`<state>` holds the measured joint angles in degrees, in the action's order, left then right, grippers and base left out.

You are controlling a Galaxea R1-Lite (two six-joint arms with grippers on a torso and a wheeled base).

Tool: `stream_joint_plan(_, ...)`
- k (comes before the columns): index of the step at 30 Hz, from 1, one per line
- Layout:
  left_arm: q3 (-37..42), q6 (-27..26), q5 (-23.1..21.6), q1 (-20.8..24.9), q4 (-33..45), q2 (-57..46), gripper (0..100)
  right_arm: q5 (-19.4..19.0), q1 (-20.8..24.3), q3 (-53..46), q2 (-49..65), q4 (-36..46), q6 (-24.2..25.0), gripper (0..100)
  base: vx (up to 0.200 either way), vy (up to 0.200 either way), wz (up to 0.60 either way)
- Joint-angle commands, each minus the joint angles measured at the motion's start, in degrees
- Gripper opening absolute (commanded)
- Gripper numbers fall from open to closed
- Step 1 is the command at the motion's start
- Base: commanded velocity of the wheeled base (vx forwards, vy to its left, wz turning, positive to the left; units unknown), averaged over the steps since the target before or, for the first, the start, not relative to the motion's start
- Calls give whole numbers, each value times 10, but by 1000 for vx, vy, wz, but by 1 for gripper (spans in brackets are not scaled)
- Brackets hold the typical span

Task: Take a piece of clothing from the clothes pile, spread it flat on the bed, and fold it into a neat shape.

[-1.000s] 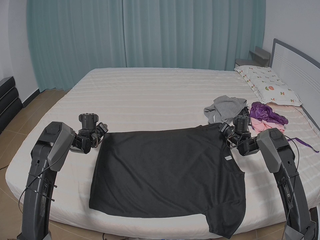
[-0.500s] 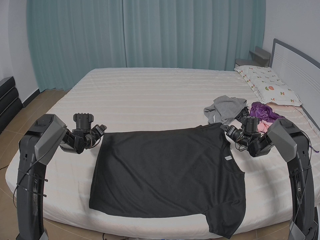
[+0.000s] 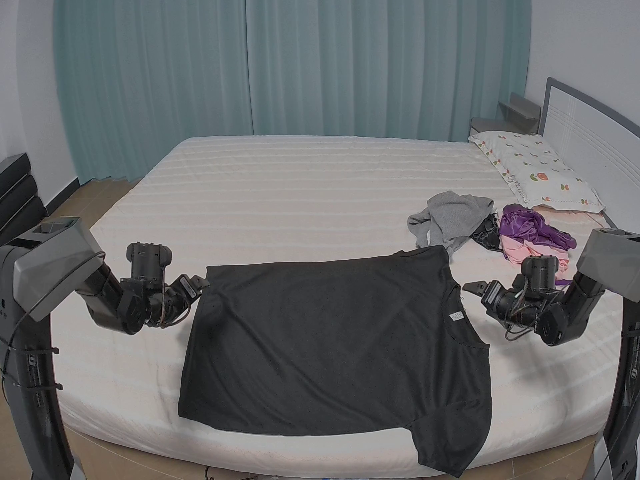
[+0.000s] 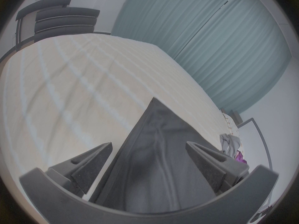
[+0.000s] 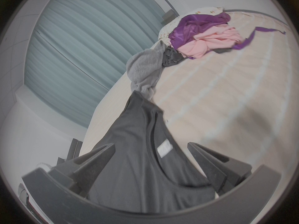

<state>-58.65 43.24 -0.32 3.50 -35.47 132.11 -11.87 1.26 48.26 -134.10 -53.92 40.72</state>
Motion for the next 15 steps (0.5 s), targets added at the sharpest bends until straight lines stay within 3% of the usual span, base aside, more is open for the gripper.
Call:
stream_joint_plan(1, 264, 17, -19, 26, -95, -141, 100, -41, -5, -271, 158, -116, 35, 100, 0, 0, 0)
stream_joint_plan(4, 321, 19, -47, 29, -129, -143, 100, -46, -2, -306, 156, -125, 51, 100, 0, 0, 0)
stream_joint_plan(9, 357, 47, -77, 28, -144, -144, 100, -54, 0, -337, 151, -144, 56, 100, -200, 0, 0)
stream_joint_plan(15, 376, 47, -81, 26, -144, -138, 100, -83, -1, -350, 147, -150, 57, 100, -200, 0, 0)
